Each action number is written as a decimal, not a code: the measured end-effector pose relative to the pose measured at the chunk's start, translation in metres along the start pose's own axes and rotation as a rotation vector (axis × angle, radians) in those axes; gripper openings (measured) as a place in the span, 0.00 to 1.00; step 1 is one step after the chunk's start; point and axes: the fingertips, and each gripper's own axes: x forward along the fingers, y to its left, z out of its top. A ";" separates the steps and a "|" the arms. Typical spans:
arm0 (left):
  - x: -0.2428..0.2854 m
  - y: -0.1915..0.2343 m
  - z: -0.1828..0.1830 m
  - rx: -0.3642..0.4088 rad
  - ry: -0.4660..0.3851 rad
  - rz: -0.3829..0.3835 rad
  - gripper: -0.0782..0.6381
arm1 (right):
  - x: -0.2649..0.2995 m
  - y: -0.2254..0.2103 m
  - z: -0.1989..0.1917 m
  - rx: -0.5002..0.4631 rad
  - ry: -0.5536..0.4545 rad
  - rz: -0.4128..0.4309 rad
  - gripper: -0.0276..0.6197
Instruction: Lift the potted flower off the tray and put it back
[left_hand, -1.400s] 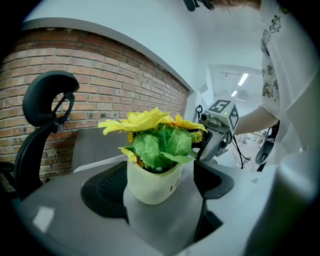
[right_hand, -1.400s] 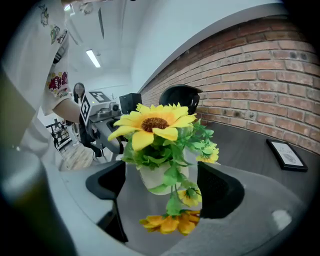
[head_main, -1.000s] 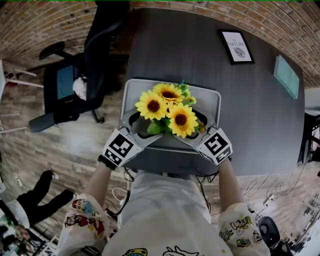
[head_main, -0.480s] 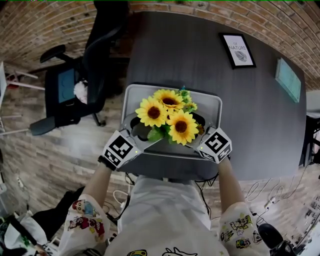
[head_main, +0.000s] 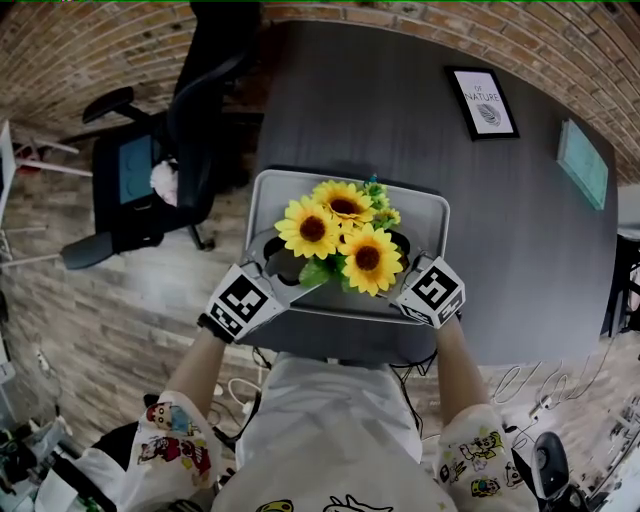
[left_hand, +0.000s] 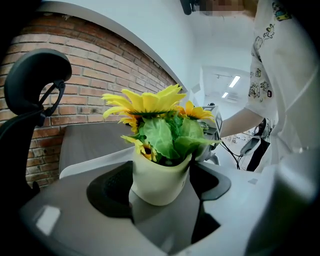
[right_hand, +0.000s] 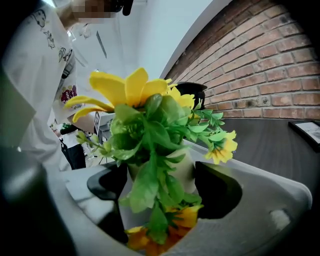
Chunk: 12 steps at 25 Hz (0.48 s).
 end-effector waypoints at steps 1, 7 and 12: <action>0.000 0.000 0.000 0.001 0.000 0.001 0.62 | 0.000 0.000 0.000 -0.002 0.000 -0.002 0.70; 0.000 -0.001 -0.001 -0.001 0.009 -0.003 0.62 | -0.001 0.001 0.000 -0.007 0.013 -0.017 0.69; -0.003 -0.003 0.006 -0.002 -0.014 -0.009 0.62 | -0.005 0.004 0.007 -0.007 -0.005 -0.026 0.69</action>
